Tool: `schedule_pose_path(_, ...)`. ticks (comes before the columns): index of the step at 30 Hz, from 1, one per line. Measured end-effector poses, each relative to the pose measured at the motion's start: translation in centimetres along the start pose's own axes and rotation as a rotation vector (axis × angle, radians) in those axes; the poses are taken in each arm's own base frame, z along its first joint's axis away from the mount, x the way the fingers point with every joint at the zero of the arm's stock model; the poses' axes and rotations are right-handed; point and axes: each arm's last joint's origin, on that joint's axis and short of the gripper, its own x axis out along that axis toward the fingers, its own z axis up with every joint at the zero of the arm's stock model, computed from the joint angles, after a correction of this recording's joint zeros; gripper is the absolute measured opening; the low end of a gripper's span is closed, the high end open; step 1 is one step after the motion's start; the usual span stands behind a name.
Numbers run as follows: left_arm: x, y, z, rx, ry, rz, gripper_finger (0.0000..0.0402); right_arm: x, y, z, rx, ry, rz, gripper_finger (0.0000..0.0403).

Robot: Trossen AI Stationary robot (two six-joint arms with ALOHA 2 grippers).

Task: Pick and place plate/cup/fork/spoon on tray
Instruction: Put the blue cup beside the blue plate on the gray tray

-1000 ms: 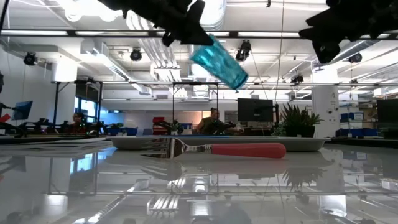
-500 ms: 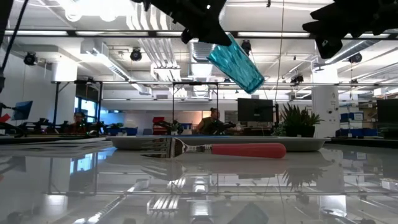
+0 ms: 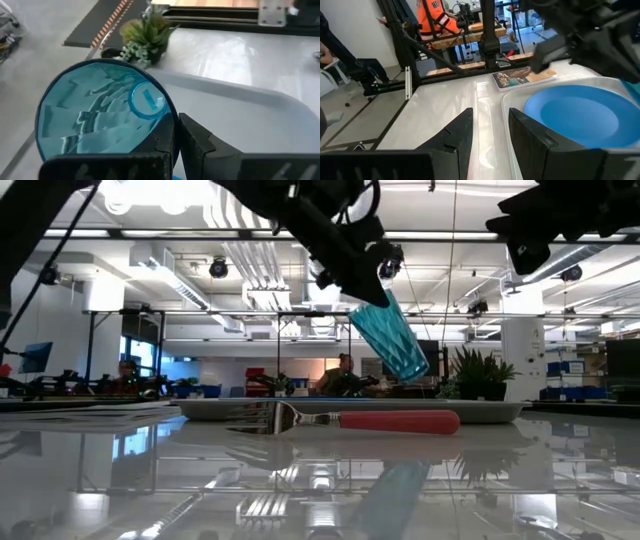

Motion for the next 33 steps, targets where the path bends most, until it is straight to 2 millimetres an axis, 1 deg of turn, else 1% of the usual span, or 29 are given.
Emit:
schedule_pose_path(4, 1.1, 0.6, -0.1, -0.009, 0.008, 0.006, 0.0000, 0.0, 0.0, -0.1, -0.001, 0.007, -0.002, 0.0114)
schedule_pose_path(10, 1.6, 1.4, -0.8, -0.066, 0.029, 0.005, 0.0000, 0.0, 0.0, -0.1, -0.001, 0.007, -0.002, 0.0114)
schedule_pose_path(16, 1.9, 1.4, -1.7, -0.076, 0.047, 0.002, 0.0000, 0.0, 0.0, -0.1, 0.007, 0.005, -0.011, 0.0114)
schedule_pose_path(19, 2.0, 1.3, -2.0, -0.068, 0.062, -0.002, 0.0000, 0.1, -0.4, 0.0, 0.047, -0.016, -0.130, 0.0110)
schedule_pose_path(21, 2.0, 1.3, -2.0, -0.067, 0.060, -0.005, 0.0000, 0.8, -0.8, -0.5, 0.039, 0.011, -0.243, 0.0099)
schedule_pose_path(23, 2.0, 1.3, -1.9, -0.067, 0.051, -0.007, 0.0000, 1.4, -1.1, -0.4, 0.004, 0.043, -0.297, 0.0080)
schedule_pose_path(25, 2.0, 1.3, -1.9, -0.067, 0.057, -0.009, 0.0000, 2.2, -1.3, 0.8, -0.023, 0.051, -0.324, 0.0056)
schedule_pose_path(28, 2.0, 1.3, -1.9, -0.067, 0.056, -0.010, 0.0000, 2.9, -1.9, 3.3, -0.056, 0.041, -0.392, 0.0018)
schedule_pose_path(30, 2.0, 1.3, -1.9, -0.067, 0.054, -0.010, 0.0000, 3.6, -2.5, 5.0, -0.085, 0.058, -0.400, 0.0011)
schedule_pose_path(33, 2.0, 1.3, -1.9, -0.066, 0.057, -0.012, 0.0000, 4.6, -3.9, 7.0, -0.107, 0.139, -0.348, 0.0009)
